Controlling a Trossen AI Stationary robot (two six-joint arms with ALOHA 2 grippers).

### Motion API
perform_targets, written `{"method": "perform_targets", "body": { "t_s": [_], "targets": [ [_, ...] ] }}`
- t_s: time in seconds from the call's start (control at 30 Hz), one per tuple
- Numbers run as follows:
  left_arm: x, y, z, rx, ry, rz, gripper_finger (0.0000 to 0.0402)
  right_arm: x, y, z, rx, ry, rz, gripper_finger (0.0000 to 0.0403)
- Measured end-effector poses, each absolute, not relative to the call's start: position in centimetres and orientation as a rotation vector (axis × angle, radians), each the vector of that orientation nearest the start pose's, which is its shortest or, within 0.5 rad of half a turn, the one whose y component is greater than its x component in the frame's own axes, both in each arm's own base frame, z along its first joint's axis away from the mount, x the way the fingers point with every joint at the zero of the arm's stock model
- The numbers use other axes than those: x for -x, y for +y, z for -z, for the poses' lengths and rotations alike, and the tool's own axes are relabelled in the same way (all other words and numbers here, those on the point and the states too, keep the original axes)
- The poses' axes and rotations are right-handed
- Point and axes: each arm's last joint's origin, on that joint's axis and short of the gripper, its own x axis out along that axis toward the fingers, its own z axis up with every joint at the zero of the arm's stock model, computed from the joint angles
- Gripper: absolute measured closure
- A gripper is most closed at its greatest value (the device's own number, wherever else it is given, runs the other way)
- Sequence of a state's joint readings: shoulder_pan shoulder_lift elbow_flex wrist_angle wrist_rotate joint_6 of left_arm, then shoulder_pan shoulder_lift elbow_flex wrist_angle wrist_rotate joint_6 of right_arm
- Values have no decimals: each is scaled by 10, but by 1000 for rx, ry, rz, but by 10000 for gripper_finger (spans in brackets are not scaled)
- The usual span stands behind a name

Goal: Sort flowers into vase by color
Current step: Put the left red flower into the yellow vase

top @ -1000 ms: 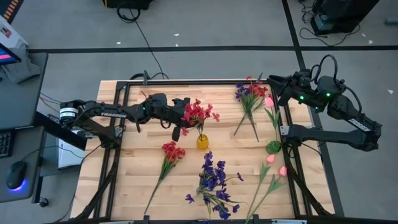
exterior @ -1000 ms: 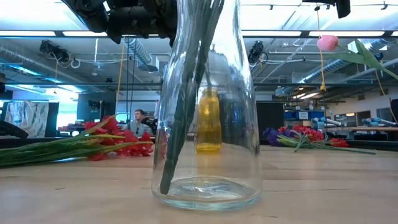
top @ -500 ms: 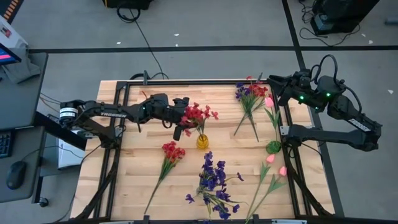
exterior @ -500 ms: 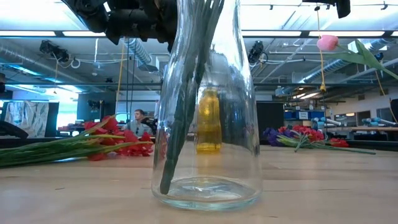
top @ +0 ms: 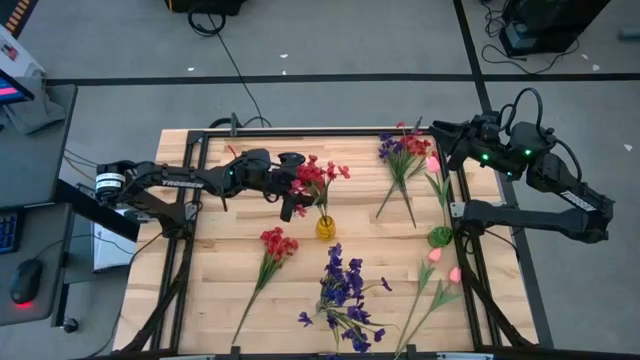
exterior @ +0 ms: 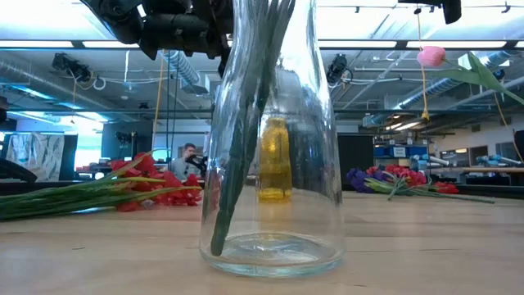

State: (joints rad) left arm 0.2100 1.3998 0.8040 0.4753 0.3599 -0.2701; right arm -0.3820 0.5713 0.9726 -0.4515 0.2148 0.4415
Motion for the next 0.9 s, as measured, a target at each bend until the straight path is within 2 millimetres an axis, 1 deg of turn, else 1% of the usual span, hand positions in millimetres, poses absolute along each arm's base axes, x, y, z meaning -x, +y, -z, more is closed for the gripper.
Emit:
{"method": "perform_targets", "body": {
  "t_s": [0.13, 0.27, 0.33, 0.47, 0.63, 0.77, 0.83, 0.9],
  "targets": [
    [-301, 53, -264, 353, 148, 149, 81, -87, -41, -392, -429, -79, 592, 232],
    [-300, 53, -261, 366, 182, 149, 23, -87, -41, -392, -426, -78, 591, 232],
    [-300, 53, -259, 371, 200, 150, 7, -87, -41, -392, -425, -78, 591, 232],
    [-299, 52, -255, 366, 239, 148, 15, -87, -41, -392, -420, -73, 581, 232],
    [-299, 53, -257, 336, 272, 139, 17, -87, -41, -392, -418, -62, 570, 232],
    [-301, 53, -269, 259, 396, 136, 16, -87, -41, -391, -420, -51, 570, 232],
    [-300, 54, -272, 210, 487, 116, 16, -87, -41, -391, -420, -51, 569, 232],
    [-300, 55, -279, 169, 529, 84, 16, -87, -41, -390, -419, -50, 570, 232]
  ]
}}
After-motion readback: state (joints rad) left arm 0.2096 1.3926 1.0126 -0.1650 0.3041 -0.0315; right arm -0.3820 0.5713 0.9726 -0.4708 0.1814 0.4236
